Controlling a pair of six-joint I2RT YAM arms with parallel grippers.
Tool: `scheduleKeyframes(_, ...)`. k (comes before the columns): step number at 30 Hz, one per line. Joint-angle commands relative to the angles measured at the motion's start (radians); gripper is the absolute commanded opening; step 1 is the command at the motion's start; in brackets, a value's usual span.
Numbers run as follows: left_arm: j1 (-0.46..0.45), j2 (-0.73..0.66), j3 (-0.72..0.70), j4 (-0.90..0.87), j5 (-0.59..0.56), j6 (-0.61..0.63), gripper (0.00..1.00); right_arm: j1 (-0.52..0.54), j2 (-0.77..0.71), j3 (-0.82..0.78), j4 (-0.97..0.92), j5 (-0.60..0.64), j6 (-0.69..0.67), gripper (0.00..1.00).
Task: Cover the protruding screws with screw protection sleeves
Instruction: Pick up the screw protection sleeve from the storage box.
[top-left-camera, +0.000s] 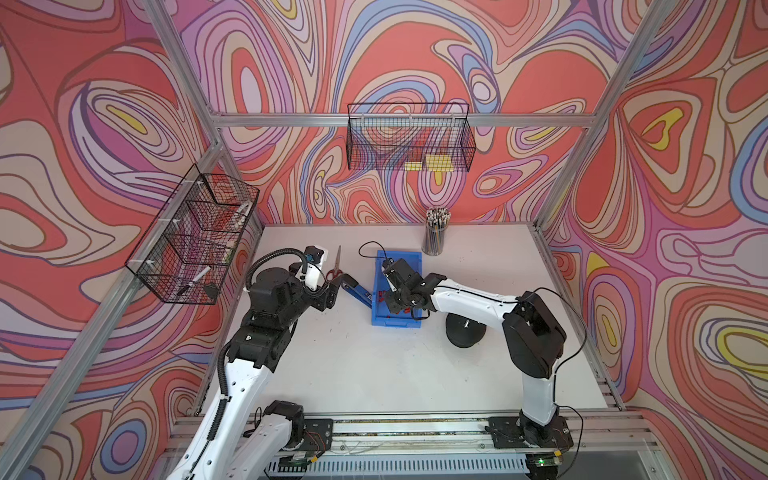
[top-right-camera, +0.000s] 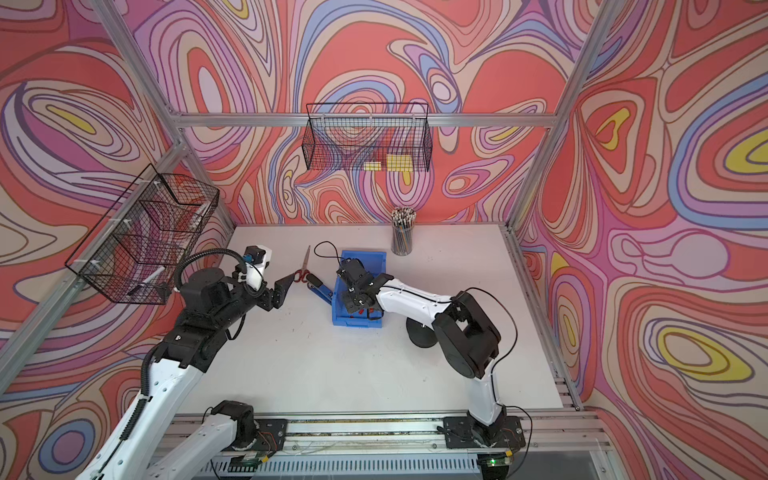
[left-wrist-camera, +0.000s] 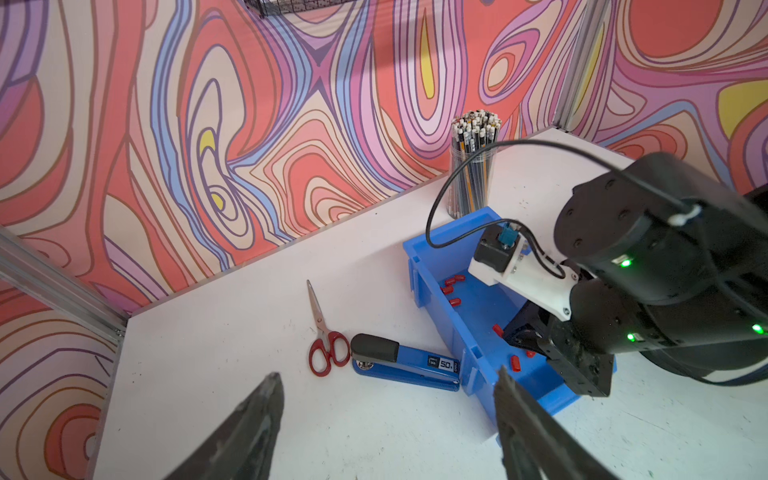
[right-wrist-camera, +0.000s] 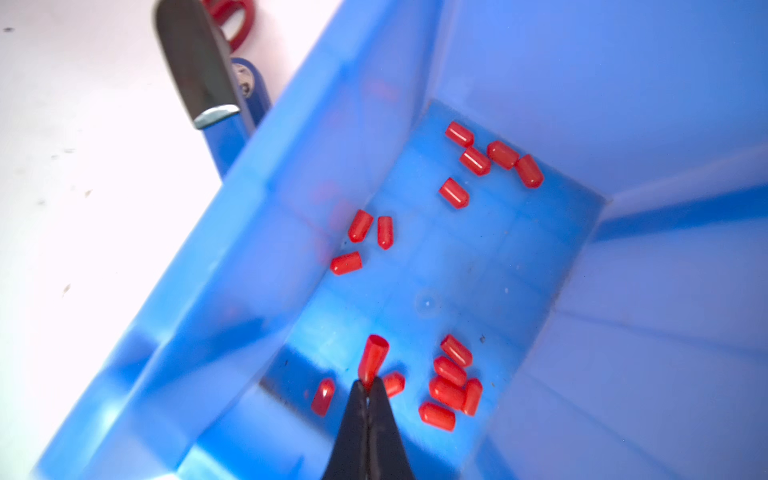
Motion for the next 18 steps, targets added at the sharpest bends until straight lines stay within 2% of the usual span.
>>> scheduleKeyframes(1, -0.002, 0.048, 0.051, -0.06, 0.064, -0.009, 0.79, 0.002, -0.092, -0.044, 0.047, -0.059, -0.056, 0.02)
scheduleKeyframes(5, -0.002, 0.135, 0.121, -0.124, 0.17, -0.027, 0.77, 0.002, -0.196, -0.106, 0.085, -0.157, -0.113, 0.02)
scheduleKeyframes(10, -0.022, 0.23, 0.18, -0.202, 0.416, -0.012, 0.71, 0.002, -0.311, -0.154, 0.094, -0.329, -0.19, 0.03)
scheduleKeyframes(18, -0.064, 0.323, 0.22, -0.306, 0.71, 0.018, 0.72, 0.001, -0.513, -0.201, 0.089, -0.589, -0.242, 0.03)
